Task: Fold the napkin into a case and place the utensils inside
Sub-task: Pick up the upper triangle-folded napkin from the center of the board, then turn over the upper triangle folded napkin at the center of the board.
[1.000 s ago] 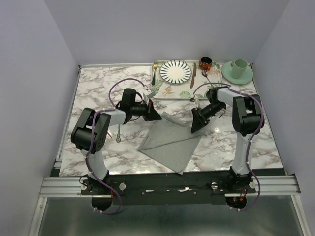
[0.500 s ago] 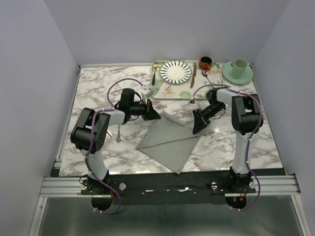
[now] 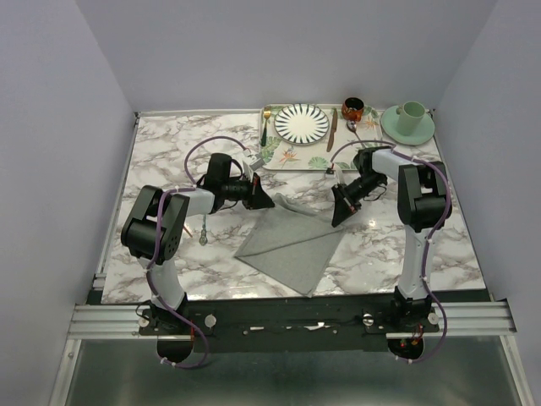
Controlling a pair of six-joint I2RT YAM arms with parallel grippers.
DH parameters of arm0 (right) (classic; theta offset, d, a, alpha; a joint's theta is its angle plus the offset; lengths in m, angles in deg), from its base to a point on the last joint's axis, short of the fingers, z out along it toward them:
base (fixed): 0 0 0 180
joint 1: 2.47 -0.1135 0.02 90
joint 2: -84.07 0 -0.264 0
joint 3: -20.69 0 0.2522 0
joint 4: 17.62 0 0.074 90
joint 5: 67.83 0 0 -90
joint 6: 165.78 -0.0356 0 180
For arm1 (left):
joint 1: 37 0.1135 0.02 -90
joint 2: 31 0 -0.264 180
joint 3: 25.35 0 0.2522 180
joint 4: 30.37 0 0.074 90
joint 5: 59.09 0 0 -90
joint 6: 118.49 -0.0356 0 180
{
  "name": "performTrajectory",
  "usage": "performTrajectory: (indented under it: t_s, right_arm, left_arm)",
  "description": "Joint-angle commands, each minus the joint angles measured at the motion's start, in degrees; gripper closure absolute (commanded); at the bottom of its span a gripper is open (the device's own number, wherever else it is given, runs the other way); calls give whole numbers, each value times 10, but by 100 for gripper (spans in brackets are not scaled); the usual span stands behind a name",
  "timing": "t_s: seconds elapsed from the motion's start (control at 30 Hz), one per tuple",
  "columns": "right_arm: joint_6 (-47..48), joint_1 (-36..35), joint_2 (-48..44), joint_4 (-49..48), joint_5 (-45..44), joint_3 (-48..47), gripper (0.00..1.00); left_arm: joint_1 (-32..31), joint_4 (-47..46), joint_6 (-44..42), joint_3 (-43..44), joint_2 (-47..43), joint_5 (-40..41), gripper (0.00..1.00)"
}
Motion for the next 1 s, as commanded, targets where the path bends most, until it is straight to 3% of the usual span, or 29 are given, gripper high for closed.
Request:
performTrajectory:
  t_s: [0.0,0.57,0.97]
  right_arm:
    - [13,1,-9,-1,-22,5,99]
    - [6,2,-129,-47,-82,-10,100]
    - [53,2,-185,-64,-159,-181,100]
  left_arm:
    - [3,21,-23,9,-10,1,100]
    - [3,116,-82,88,-78,-29,100]
    - [6,334,-335,312,-92,-41,100]
